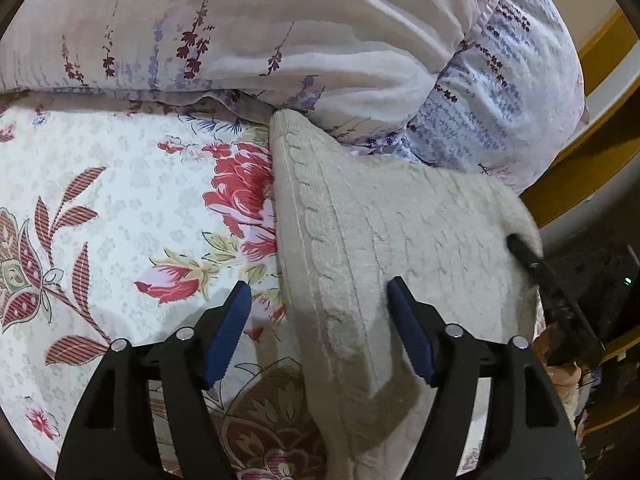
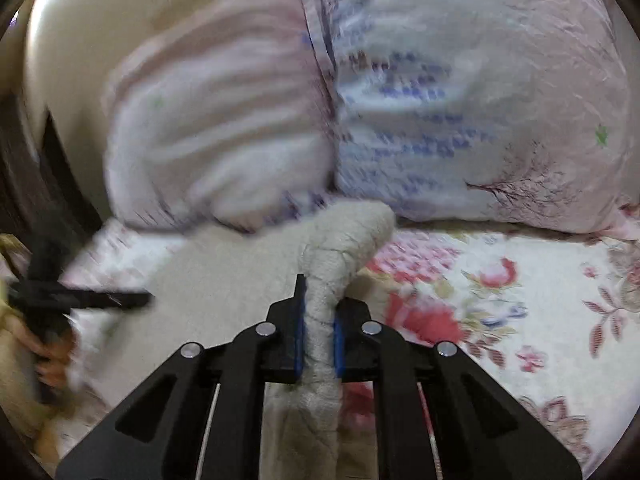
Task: Fold small clothes
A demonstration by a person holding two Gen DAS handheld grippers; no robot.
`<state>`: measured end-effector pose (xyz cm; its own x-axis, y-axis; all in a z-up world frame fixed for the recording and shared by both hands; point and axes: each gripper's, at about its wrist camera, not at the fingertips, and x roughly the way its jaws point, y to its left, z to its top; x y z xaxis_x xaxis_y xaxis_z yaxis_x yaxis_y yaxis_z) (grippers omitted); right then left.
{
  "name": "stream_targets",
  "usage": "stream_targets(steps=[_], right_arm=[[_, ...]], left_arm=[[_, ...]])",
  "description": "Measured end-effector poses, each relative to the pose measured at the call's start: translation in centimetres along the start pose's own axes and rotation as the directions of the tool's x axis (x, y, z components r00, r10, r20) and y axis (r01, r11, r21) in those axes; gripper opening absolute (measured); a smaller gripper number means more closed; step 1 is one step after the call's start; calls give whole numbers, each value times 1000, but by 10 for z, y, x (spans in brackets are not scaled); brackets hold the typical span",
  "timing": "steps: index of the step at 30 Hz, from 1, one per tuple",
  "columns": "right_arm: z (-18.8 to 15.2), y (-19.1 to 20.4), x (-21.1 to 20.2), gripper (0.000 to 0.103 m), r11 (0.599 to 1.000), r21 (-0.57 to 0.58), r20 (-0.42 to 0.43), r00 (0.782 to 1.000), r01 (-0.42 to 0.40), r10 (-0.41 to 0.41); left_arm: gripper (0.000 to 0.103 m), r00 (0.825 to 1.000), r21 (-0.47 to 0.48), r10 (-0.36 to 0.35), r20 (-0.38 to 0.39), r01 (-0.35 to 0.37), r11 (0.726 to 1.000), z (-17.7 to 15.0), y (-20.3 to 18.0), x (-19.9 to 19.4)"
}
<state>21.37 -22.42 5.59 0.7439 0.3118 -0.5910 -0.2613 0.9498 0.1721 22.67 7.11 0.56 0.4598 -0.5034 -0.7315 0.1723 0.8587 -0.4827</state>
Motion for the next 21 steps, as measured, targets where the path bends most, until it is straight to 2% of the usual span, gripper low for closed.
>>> stream_targets(steps=[2, 4, 6, 7, 8, 11, 13, 15, 18, 21], right_arm=[[-7, -17, 24, 12, 996, 71, -113, 993, 50, -42], [-10, -27, 30, 15, 992, 116, -135, 990, 52, -36], [-8, -27, 30, 29, 990, 104, -145, 987, 91, -75], [-6, -26, 29, 42, 989, 96, -144, 984, 117, -102], [-5, -26, 23, 47, 985, 89, -134, 982, 145, -132], [-7, -23, -7, 47, 988, 75, -49, 990, 133, -129], [-13, -8, -28, 47, 996, 35, 1, 997, 81, -82], [-20, 7, -38, 47, 999, -21, 8, 1000, 29, -29], [-36, 28, -40, 47, 992, -126, -57, 998, 0, -7], [-52, 32, -16, 48, 985, -162, -177, 980, 64, -93]], left_arm=[[74, 1000, -1, -7, -7, 7, 1000, 0, 0, 3], [74, 1000, 9, 8, -3, -8, 1000, 0, -4, 7], [78, 999, 43, 50, 15, -51, 998, -1, -11, 9], [78, 998, 54, 62, 23, -63, 997, -1, -14, 9], [78, 997, 63, 70, 33, -72, 995, -2, -16, 6], [77, 996, 75, 65, 54, -69, 995, -6, -17, -9], [77, 996, 91, 62, 61, -68, 994, -12, -18, -18], [77, 995, 122, 68, 71, -76, 990, -20, -21, -26], [78, 991, 173, 96, 91, -110, 979, -30, -25, -31], [79, 985, 198, 139, 101, -157, 968, -34, -28, -27]])
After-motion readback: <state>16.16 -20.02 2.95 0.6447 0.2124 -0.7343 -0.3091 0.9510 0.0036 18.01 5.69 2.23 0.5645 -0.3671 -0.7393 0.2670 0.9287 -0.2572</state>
